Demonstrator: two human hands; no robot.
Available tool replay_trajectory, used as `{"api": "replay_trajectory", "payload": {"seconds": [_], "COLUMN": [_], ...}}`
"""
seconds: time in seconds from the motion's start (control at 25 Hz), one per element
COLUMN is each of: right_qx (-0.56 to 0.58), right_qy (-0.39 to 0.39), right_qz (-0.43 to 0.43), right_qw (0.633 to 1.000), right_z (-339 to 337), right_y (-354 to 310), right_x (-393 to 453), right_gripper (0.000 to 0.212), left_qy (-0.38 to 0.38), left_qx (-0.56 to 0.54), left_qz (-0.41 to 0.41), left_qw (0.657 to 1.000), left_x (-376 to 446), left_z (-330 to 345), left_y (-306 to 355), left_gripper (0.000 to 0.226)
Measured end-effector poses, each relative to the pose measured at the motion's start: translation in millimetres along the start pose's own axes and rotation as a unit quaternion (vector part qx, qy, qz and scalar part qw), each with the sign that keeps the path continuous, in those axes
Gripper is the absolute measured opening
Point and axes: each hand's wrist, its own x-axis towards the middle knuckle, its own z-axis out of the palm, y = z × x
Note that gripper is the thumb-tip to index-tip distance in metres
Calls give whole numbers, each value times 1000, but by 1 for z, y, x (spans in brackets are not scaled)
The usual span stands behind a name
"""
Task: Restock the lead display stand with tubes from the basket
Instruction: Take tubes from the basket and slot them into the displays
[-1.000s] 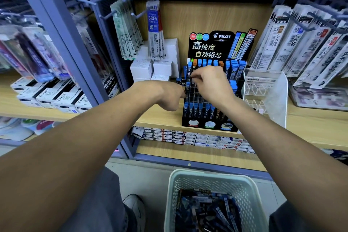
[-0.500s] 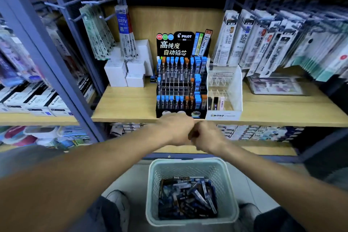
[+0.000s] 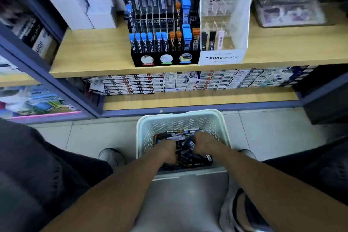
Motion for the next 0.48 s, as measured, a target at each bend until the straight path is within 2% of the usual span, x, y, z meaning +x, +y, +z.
{"api": "replay_trajectory", "payload": {"seconds": [0.12,0.24,0.36,0.48], "right_qx": [-38,-136,-208,-187], "right_qy": [-18,-55,13,83], "right_qz": [-19,-58,-65,-61], "right_qw": [999,987,976,977], "right_z": [21,37,53,60], "right_y": [7,11,6,6], "right_x": [20,26,26,30], "right_gripper": [67,92,96,97], "left_qy": [5,24,44,90], "left_qx": [-41,-34,4,-4], "left_qz": [-6,-1,-19,-46], "left_qw": [999,999,999,995], "left_x": [22,35,45,53], "left_z": [27,38,46,52], "left_y": [-6,-3,2,6], "left_gripper": [57,74,88,89]}}
